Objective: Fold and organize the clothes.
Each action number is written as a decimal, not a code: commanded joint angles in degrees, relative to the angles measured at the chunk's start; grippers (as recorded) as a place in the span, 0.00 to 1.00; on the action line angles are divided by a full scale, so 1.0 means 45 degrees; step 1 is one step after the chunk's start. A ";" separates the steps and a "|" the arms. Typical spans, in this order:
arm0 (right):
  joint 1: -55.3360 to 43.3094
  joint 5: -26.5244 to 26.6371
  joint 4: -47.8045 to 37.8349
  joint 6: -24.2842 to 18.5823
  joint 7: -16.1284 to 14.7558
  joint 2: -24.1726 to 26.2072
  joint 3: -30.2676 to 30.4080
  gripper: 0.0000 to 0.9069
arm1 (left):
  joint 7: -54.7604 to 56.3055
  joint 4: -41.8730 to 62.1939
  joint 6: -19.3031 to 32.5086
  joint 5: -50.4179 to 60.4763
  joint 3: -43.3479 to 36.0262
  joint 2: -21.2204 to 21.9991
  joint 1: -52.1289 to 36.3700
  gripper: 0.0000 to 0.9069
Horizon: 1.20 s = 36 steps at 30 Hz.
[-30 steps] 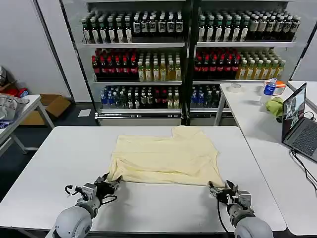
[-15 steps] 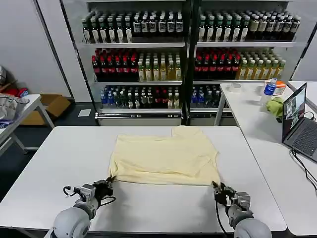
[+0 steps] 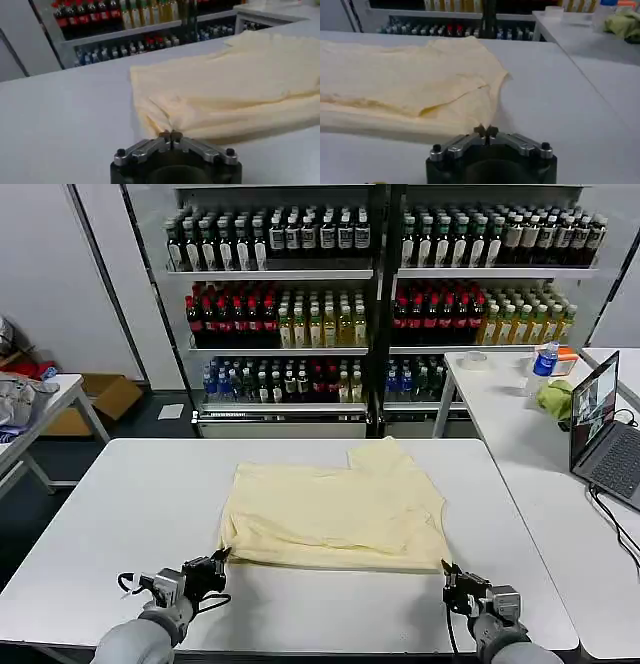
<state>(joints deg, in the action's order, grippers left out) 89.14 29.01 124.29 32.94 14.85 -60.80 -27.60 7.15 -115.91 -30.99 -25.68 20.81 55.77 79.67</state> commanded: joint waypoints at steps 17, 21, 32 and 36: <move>0.4659 -0.1061 0.2841 0.0051 -0.0273 0.0875 -0.1530 0.00 | 0.0066 -0.3446 0.0019 0.0388 0.1413 0.0329 0.4994 0.01; 0.4695 -0.1407 0.2820 0.0049 -0.0334 0.0871 -0.1543 0.88 | 0.0058 -0.3547 -0.0051 0.0442 0.1388 0.0285 0.5083 0.01; 0.3470 -0.0488 0.3306 -0.0243 -0.0225 0.1140 -0.2336 1.00 | 0.0223 -0.3778 -0.0388 -0.0122 0.2391 -0.0384 0.3756 1.00; 0.1969 0.0391 0.2716 -0.0257 0.0013 0.1387 -0.2358 1.00 | 0.0456 -0.3331 -0.0430 -0.1245 0.2641 -0.0856 0.2867 1.00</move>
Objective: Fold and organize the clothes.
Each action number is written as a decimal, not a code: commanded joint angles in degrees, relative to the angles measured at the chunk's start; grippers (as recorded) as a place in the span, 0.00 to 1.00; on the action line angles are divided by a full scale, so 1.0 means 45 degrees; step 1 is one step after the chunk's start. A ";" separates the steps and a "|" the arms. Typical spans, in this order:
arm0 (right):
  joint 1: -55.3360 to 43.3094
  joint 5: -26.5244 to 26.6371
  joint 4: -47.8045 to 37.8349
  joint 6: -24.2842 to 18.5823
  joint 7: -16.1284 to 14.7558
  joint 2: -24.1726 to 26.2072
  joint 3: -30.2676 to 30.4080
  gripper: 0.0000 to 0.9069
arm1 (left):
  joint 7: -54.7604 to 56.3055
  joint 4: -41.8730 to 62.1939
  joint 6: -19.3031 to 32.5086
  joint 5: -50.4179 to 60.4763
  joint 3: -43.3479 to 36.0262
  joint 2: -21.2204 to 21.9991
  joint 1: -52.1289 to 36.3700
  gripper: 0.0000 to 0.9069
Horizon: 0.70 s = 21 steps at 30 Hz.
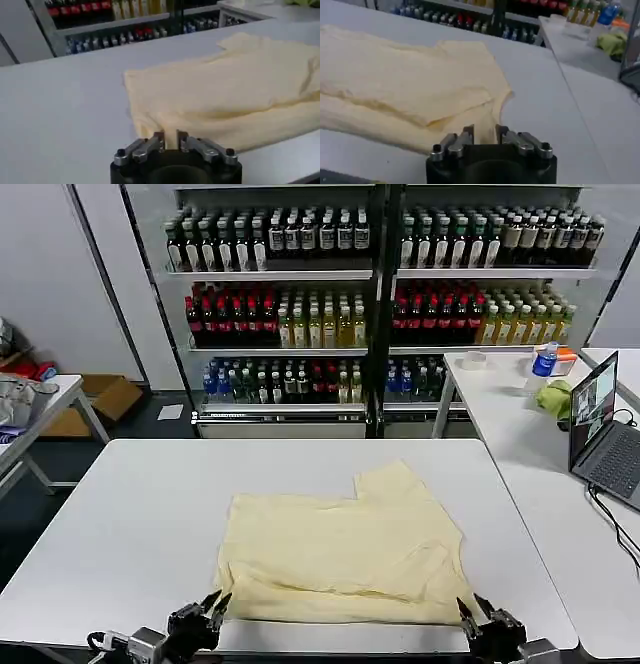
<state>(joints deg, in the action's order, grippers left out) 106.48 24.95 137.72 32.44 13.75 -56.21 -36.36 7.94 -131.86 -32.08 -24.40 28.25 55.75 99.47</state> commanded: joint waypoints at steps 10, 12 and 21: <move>-0.7981 0.2176 -0.3706 0.0174 0.1025 0.0484 0.3155 1.00 | 0.0994 0.3201 -0.0225 -0.2960 -0.1225 -0.1449 -0.5753 1.00; -0.8903 0.2382 -0.4398 0.0180 0.1134 0.0438 0.3734 1.00 | 0.1118 0.3943 -0.0223 -0.2949 -0.1797 -0.1484 -0.6706 1.00; -1.2973 0.2951 -0.8077 0.0171 0.1290 -0.0141 0.5607 1.00 | 0.1445 0.6143 -0.0241 -0.3247 -0.4067 -0.1242 -0.9584 1.00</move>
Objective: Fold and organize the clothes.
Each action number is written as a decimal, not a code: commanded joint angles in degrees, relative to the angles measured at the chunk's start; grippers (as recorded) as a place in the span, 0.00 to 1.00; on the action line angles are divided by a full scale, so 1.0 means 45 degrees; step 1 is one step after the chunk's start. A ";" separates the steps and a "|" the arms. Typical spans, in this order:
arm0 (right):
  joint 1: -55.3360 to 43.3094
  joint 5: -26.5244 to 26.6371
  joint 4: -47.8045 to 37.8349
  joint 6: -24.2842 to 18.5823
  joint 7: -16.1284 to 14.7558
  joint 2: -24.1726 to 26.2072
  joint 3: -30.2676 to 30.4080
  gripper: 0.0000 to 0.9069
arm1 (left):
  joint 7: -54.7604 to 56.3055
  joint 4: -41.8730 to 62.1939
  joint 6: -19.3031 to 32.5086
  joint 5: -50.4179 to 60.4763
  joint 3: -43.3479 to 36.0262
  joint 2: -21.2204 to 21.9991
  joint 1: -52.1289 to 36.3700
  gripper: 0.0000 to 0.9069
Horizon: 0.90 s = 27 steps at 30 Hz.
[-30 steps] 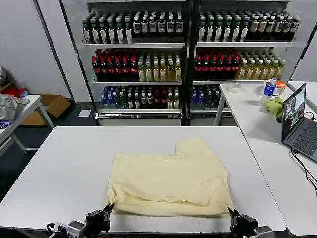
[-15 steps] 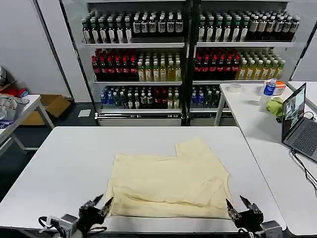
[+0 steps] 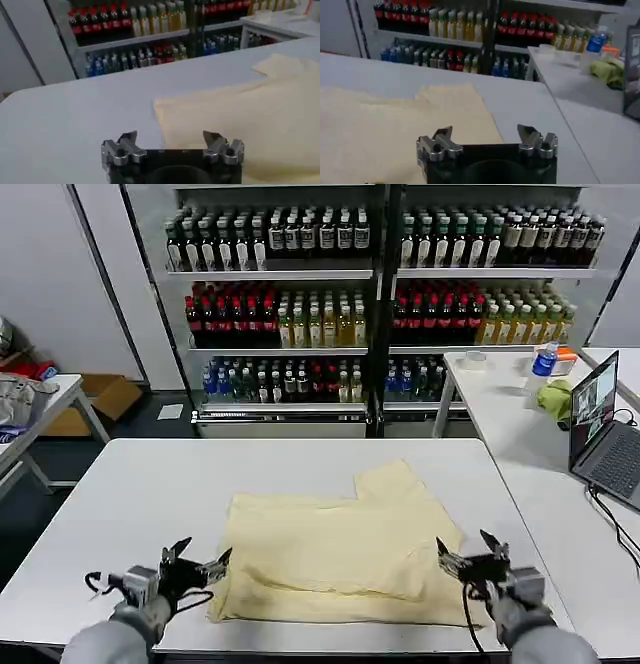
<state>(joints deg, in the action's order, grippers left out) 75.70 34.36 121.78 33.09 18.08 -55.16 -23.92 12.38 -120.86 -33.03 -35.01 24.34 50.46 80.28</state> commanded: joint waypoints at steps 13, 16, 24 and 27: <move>-0.8000 0.0837 -0.8019 0.0006 0.0090 -0.1116 0.3815 1.00 | 0.0412 0.6088 -0.0030 -0.0883 -0.4632 0.0547 -0.7454 1.00; -0.8105 0.0807 -0.8392 0.0004 0.0053 -0.1257 0.3852 1.00 | 0.0378 0.6325 -0.0031 -0.0896 -0.4777 0.0618 -0.7595 1.00; -0.8401 0.0792 -0.9167 0.0003 -0.0061 -0.1531 0.3899 1.00 | 0.0295 0.6859 -0.0034 -0.1026 -0.5071 0.0881 -0.7931 1.00; -0.8559 0.0823 -0.9282 0.0004 -0.0096 -0.1707 0.3963 1.00 | 0.0265 0.7151 -0.0028 -0.1031 -0.5205 0.1032 -0.8206 1.00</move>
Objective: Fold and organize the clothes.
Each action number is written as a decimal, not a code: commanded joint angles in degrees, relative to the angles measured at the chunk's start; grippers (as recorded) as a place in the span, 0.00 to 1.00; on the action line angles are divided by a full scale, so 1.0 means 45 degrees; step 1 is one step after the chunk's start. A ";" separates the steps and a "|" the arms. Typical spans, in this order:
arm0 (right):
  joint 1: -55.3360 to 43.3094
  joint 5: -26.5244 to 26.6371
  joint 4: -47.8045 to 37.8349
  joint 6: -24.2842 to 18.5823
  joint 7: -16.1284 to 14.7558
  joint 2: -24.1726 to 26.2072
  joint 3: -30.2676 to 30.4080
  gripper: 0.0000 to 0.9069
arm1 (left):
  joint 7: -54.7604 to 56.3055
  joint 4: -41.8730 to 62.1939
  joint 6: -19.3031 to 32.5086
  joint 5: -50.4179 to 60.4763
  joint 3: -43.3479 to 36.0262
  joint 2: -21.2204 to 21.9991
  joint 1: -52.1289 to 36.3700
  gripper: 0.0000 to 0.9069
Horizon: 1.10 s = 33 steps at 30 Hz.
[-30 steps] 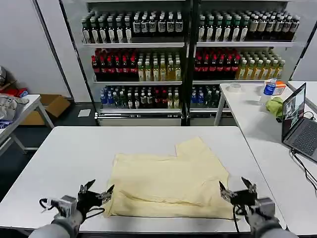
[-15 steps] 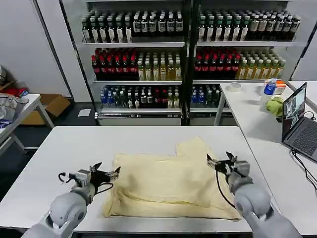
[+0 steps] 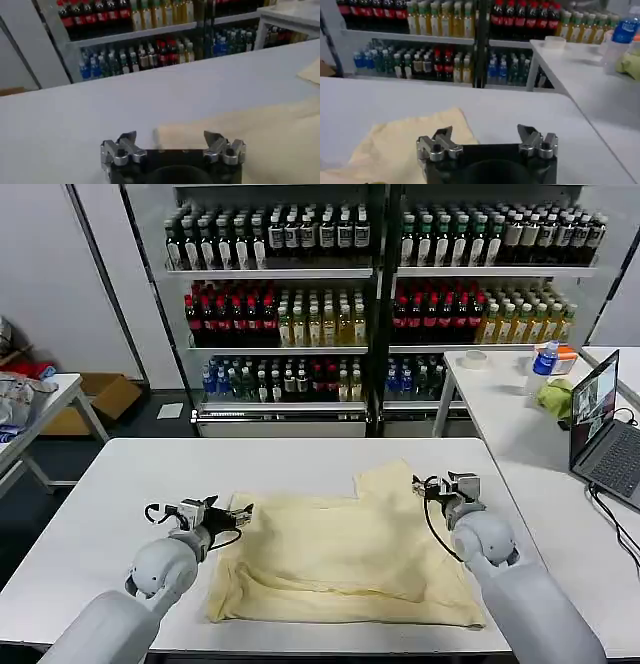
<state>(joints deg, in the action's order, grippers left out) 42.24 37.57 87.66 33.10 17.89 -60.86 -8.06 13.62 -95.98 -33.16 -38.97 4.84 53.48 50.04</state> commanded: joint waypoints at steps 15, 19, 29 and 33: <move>-0.2050 0.0567 -0.2875 -0.0004 -0.0384 -0.1344 0.0830 1.00 | -0.0042 0.1984 0.0000 -0.0182 -0.0894 0.0490 -0.1544 1.00; -0.2347 0.0776 -0.3241 0.0003 -0.0413 -0.1549 0.1010 1.00 | -0.0081 0.2052 0.0006 -0.0186 -0.0873 0.0504 -0.1513 1.00; -0.2608 0.1658 -0.4002 0.0006 -0.0485 -0.1724 0.1112 0.12 | -0.0269 0.2045 0.0011 -0.0192 -0.0803 0.0494 -0.1287 0.01; -0.2578 0.2012 -0.4035 0.0021 -0.0510 -0.1718 0.1153 0.00 | -0.0318 0.2037 0.0011 -0.0196 -0.0805 0.0516 -0.1171 0.01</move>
<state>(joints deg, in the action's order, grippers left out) 31.66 43.20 72.10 33.12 15.75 -67.94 -3.30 12.50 -87.43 -32.93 -39.82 1.40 55.63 44.31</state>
